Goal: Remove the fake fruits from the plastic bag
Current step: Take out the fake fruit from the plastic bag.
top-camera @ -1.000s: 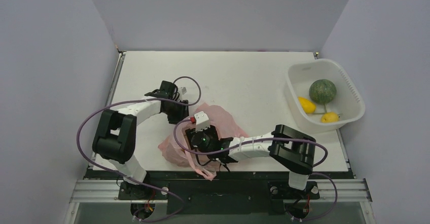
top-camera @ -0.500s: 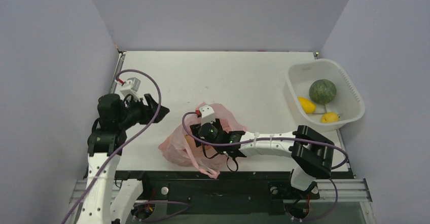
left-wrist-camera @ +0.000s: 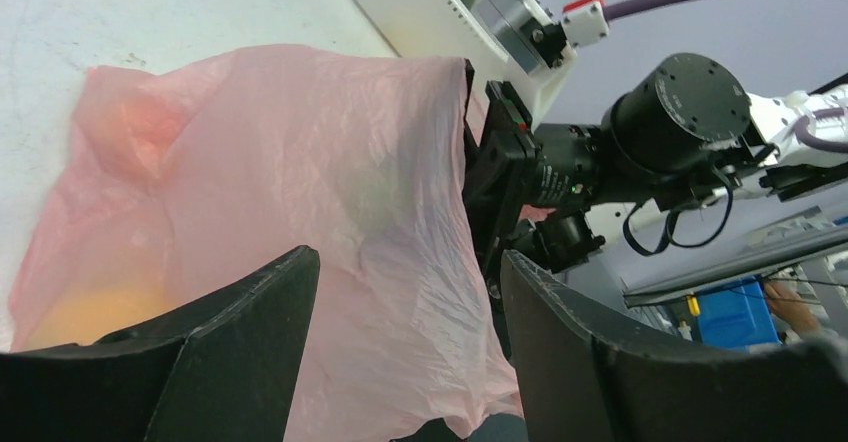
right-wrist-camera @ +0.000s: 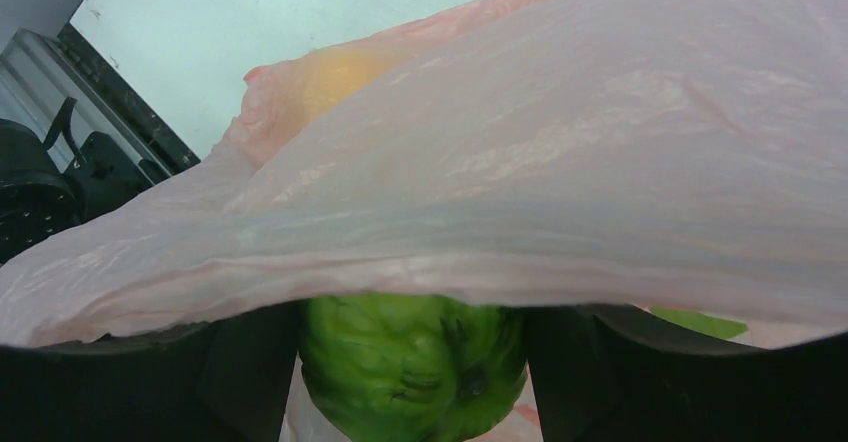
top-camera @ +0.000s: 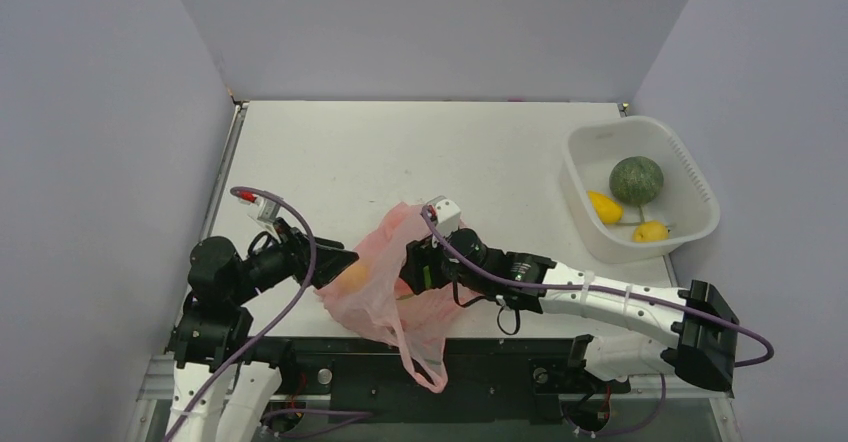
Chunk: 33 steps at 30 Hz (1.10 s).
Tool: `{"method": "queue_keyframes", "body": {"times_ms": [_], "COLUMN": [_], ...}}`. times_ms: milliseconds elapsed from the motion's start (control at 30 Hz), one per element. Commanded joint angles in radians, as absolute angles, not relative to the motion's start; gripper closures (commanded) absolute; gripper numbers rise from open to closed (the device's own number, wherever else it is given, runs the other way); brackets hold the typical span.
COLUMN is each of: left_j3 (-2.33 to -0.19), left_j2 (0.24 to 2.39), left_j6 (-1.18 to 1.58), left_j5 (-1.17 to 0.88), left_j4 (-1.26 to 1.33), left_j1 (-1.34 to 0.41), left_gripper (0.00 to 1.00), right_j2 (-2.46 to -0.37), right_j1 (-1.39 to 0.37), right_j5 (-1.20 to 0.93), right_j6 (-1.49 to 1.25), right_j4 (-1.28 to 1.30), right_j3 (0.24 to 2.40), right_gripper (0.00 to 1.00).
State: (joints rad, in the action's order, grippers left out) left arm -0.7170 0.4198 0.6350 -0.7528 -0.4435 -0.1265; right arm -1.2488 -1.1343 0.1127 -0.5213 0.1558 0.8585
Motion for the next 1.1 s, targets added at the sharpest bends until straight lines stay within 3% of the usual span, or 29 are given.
{"method": "queue_keyframes", "body": {"times_ms": [0,167,267,400,467,533,600,633,733,1067], "left_j3": [-0.744,-0.789,-0.845,-0.902,-0.917,-0.936,-0.950,-0.951,-0.951,-0.906], "left_j2": [0.463,0.568,0.688,0.800,0.843,0.877,0.893,0.896,0.891,0.882], "left_j6": [0.620,0.549,0.488,0.443,0.433,0.423,0.412,0.394,0.347,0.068], "left_j5": [-0.743,-0.559,-0.250,0.046,0.116,0.183,0.252,0.292,0.344,0.219], "left_j4": [-0.407,-0.464,-0.513,-0.561,-0.590,-0.631,-0.669,-0.672,-0.660,-0.493], "left_j1": [-0.194,-0.471,-0.782,-1.007,-1.023,-1.025,-1.024,-1.023,-1.017,-0.915], "left_gripper": [0.35,0.35,0.35,0.35,0.37,0.48,0.69,0.73,0.99,1.00], "right_j2": [-1.184,-1.179,-1.159,-1.126,-1.111,-1.085,-1.046,-1.017,-0.952,-0.784], "right_j1": [-1.102,-1.091,-1.090,-1.085,-1.084,-1.084,-1.085,-1.085,-1.085,-1.076], "right_j5": [0.031,0.028,0.033,0.049,0.056,0.071,0.100,0.128,0.187,0.397], "right_j6": [-0.547,-0.552,-0.560,-0.566,-0.566,-0.567,-0.562,-0.557,-0.545,-0.516], "right_j4": [0.162,0.183,0.203,0.227,0.256,0.292,0.343,0.388,0.484,0.705], "right_j3": [0.836,0.847,0.851,0.839,0.841,0.840,0.839,0.844,0.883,1.108], "right_gripper": [1.00,1.00,1.00,1.00,1.00,1.00,1.00,1.00,1.00,1.00]}}
